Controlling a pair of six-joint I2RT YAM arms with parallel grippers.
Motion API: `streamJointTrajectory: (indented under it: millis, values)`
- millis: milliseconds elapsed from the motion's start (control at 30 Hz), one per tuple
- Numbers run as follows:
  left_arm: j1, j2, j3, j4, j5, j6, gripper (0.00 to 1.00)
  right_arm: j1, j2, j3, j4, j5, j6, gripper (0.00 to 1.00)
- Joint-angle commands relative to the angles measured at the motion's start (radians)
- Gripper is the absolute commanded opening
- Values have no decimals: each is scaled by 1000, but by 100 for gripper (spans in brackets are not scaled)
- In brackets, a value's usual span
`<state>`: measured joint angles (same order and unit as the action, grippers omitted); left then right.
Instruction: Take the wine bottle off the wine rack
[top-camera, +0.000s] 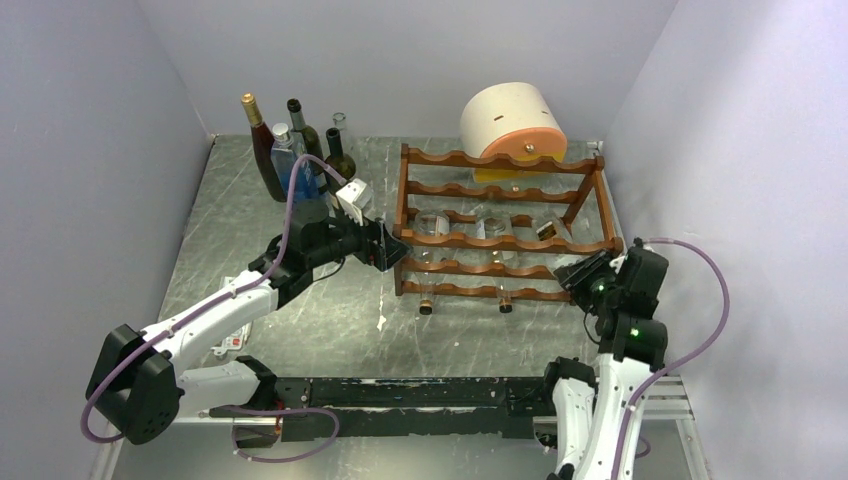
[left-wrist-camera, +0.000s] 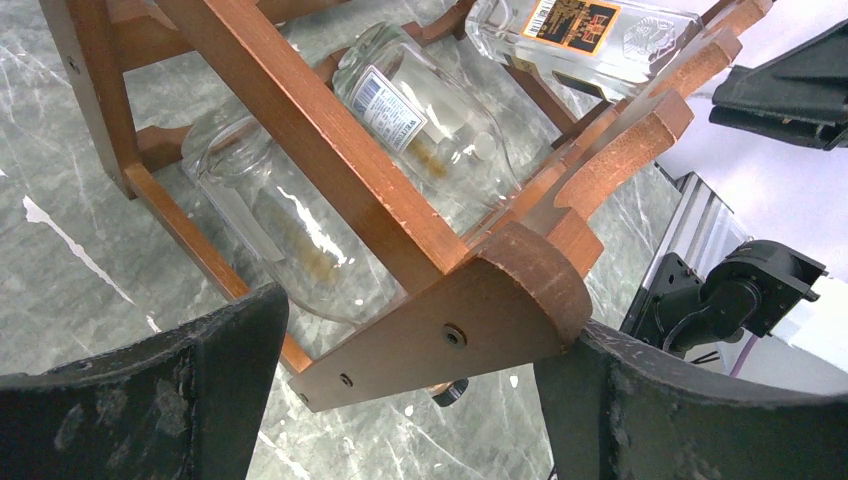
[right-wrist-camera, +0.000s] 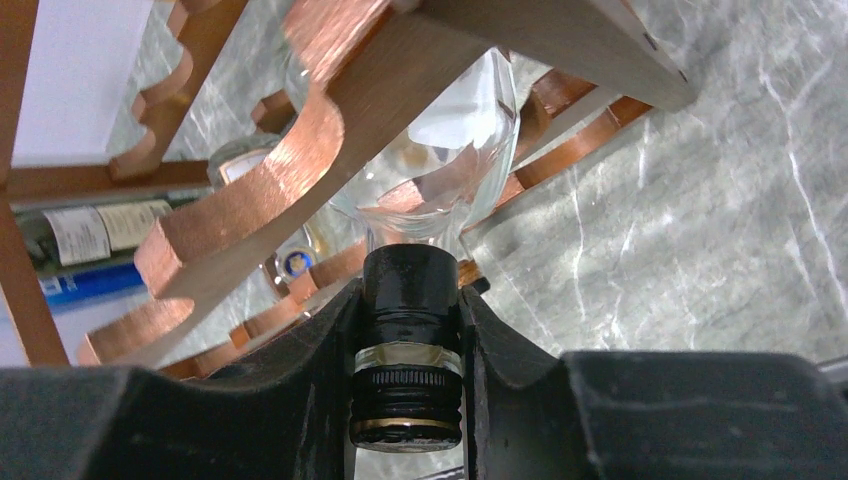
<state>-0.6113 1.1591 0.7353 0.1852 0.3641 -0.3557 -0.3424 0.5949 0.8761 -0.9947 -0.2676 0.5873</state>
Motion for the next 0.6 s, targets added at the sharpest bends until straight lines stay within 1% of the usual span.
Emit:
streamJointTrajectory:
  millis: [0,133,233,300,367,433,467,567]
  values:
    - [8,-25,1,14,-26,3,91,52,-77,-84,130,-153,-73,0]
    - [6,-120,21,-70,-163,60,91,55,-101,-125,141,-164,-74,0]
    - [-8,-211,51,-142,-242,129,90,68,-108,-123,104,-127,-92,0]
    - [-17,-264,70,-185,-252,144,88,79,-112,-109,77,-96,-107,0]
    - [-35,-299,65,-198,-242,122,85,93,-116,-99,64,-80,-113,0]
    - [-76,-324,42,-177,-221,93,82,102,-116,-99,61,-84,-110,0]
    - [-128,-331,32,-161,-226,84,81,105,-116,-103,62,-90,-109,0]
    - [-285,-347,24,-129,-350,92,81,114,-114,-110,64,-88,-109,0]
